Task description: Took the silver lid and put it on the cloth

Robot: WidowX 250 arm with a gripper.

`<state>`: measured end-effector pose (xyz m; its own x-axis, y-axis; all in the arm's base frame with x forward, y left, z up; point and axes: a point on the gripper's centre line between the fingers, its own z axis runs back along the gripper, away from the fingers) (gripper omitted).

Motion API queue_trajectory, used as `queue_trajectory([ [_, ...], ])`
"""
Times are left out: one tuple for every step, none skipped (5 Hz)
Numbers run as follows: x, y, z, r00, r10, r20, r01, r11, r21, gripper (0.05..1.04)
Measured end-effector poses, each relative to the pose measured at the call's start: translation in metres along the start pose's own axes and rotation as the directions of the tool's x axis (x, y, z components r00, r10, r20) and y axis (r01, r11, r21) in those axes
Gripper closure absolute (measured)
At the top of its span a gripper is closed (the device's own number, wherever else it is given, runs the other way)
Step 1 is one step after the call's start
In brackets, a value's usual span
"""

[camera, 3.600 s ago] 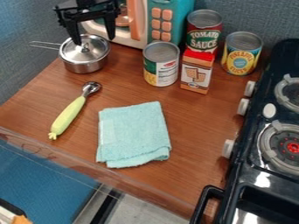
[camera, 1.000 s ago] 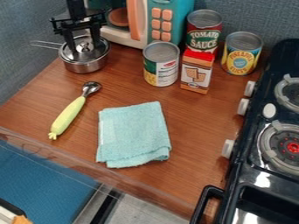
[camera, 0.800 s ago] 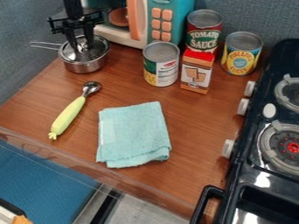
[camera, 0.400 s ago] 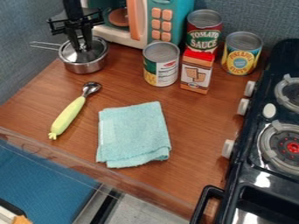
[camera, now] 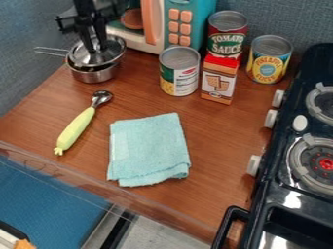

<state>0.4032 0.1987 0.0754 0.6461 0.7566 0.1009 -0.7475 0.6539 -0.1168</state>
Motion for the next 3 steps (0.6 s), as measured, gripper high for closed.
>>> queue_trajectory([
  [-0.006, -0.011, 0.019, 1.000, -0.012, 0.015, 0.013, 0.999, -0.034, 0.802],
  [-0.023, -0.019, 0.025, 0.999, -0.034, 0.006, 0.034, 0.998, -0.051, 0.802],
  [-0.051, -0.033, 0.031, 0.994, -0.110, 0.008, 0.111, 0.992, -0.054, 0.802],
])
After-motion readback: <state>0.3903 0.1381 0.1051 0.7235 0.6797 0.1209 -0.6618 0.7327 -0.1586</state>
